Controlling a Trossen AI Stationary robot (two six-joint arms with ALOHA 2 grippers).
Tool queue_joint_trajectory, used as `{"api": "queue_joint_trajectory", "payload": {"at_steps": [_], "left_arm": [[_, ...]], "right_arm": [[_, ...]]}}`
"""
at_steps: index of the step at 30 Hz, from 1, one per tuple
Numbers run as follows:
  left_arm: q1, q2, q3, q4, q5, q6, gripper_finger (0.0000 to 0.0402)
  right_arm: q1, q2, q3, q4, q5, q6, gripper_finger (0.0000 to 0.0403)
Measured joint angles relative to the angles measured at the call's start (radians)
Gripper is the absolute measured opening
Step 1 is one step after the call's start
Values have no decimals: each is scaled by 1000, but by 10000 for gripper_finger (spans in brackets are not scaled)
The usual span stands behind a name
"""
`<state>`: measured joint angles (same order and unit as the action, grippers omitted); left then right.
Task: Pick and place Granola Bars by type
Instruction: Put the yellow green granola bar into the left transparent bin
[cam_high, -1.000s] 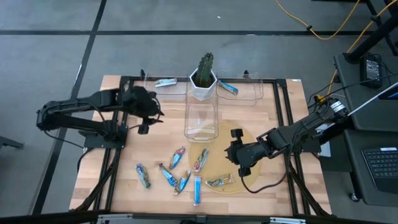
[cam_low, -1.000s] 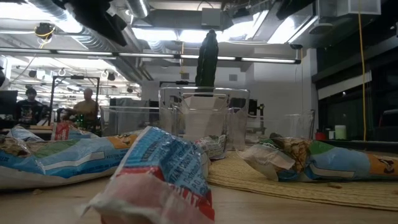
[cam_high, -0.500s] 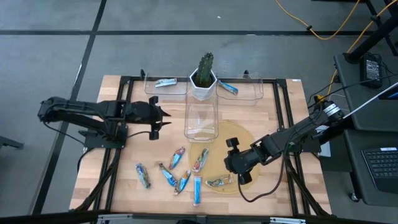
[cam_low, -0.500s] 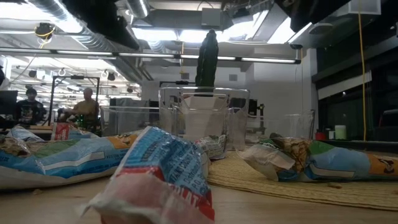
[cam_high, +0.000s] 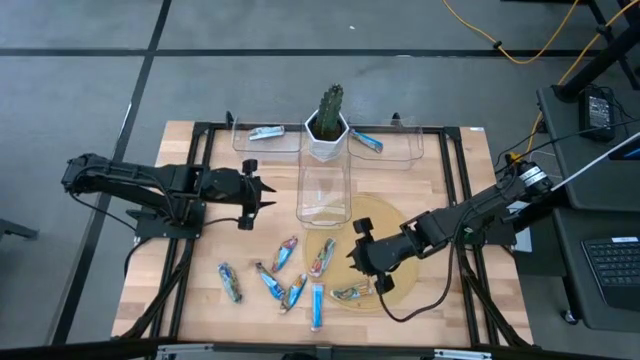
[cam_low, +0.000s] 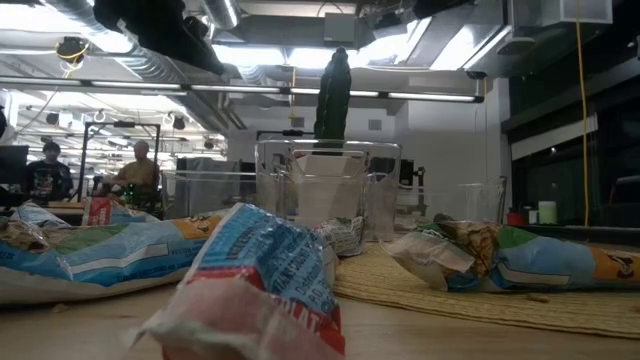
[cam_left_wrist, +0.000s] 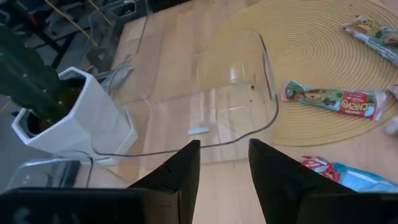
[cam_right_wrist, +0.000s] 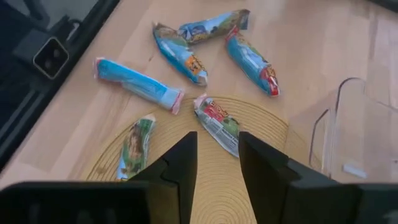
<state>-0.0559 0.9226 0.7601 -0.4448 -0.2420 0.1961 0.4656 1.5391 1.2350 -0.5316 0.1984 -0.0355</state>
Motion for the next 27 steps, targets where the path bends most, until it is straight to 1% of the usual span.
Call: {"api": "queue_joint_trajectory", "payload": {"at_steps": [3, 6, 9, 11, 15, 18, 21, 27], "left_arm": [[0, 0, 0, 2, -39, 0, 129], [0, 0, 0, 8, -86, 1, 130], [0, 0, 0, 8, -109, 0, 133], [0, 0, 0, 7, -108, 0, 134], [0, 0, 0, 6, -107, -1, 133], [-1, 0, 0, 2, -106, -2, 130], [-1, 0, 0, 0, -106, -3, 130], [-1, 0, 0, 0, -105, -15, 130]], "right_arm": [[1, 11, 0, 3, 6, -19, 123], [2, 24, 6, 0, 15, 19, 136], [10, 28, 14, -21, 24, 49, 162], [21, 30, 25, -24, 48, 75, 184], [54, 30, 32, -40, 53, 136, 229], [90, 30, 32, -43, 55, 189, 252], [127, 30, 32, -43, 55, 240, 261], [181, 78, 34, -63, 66, 327, 257]]}}
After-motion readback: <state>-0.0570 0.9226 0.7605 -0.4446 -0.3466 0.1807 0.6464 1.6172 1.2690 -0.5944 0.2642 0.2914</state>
